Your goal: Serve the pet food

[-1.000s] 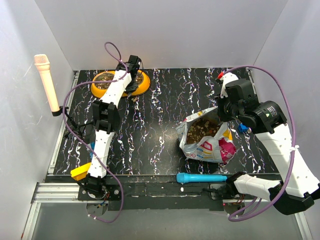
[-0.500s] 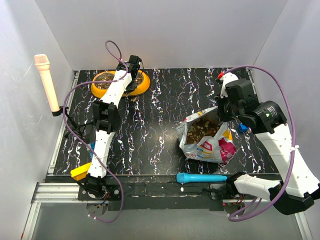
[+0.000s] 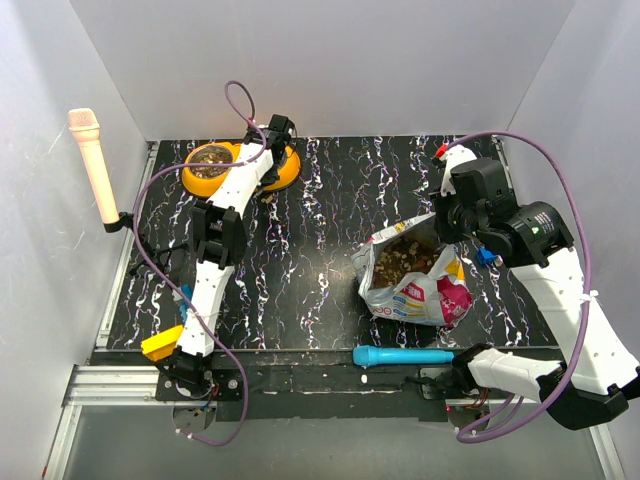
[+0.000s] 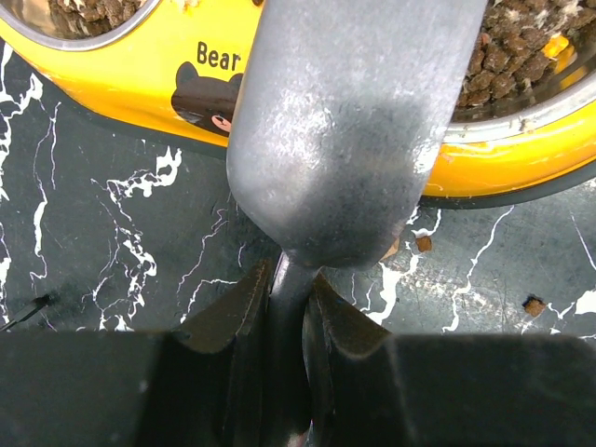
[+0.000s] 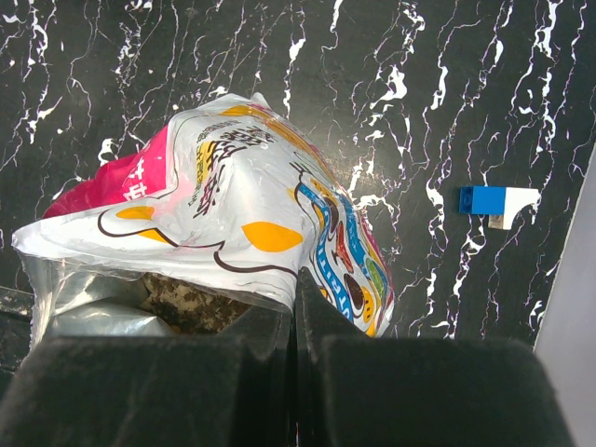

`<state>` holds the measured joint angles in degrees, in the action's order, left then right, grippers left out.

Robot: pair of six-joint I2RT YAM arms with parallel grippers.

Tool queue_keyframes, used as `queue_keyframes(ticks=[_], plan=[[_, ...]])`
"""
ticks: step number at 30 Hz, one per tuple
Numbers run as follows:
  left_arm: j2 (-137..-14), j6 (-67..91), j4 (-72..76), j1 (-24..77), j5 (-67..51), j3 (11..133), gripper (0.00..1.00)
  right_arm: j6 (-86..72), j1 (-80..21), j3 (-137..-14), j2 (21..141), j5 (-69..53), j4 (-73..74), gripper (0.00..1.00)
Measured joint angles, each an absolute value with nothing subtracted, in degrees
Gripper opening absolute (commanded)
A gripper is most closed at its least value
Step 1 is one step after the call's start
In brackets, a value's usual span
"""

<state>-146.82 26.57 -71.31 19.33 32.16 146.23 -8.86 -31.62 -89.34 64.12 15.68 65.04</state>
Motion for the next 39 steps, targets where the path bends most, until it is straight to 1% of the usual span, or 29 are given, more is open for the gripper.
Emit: queue_keyframes(ticks=[8,13,19,25,28,35,39], plan=[[-146.8,26.2,-71.5,19.5,33.1,146.3,0.00,-8.9,-31.6,-89.3,64.1,15.5,65.0,0.01],[-146.8,26.7,-71.2,18.9,30.1,146.4,0.00,-8.9,-31.6,-89.3,64.1,15.5,65.0,0.01],[-145.6,29.3,-70.8,16.0,21.5,146.1,0.00,-8.9,-31.6,-89.3,64.1,15.5,65.0,0.01],[-140.9,32.5,-69.0,10.8,10.1,140.5,0.00,-8.9,-31.6,-89.3,64.1,15.4,65.0,0.01],[-138.8,34.0,-67.7,9.0,6.2,139.0,0.00,-8.9,-31.6,-89.3,64.1,15.3,65.0,0.01],[-136.9,37.2,-64.7,8.1,-2.4,137.6,0.00,-8.9,-31.6,-89.3,64.1,15.3,65.0,0.01],[-136.0,39.1,-61.8,7.9,-7.6,133.6,0.00,-8.9,-31.6,-89.3,64.1,15.3,65.0,0.01]])
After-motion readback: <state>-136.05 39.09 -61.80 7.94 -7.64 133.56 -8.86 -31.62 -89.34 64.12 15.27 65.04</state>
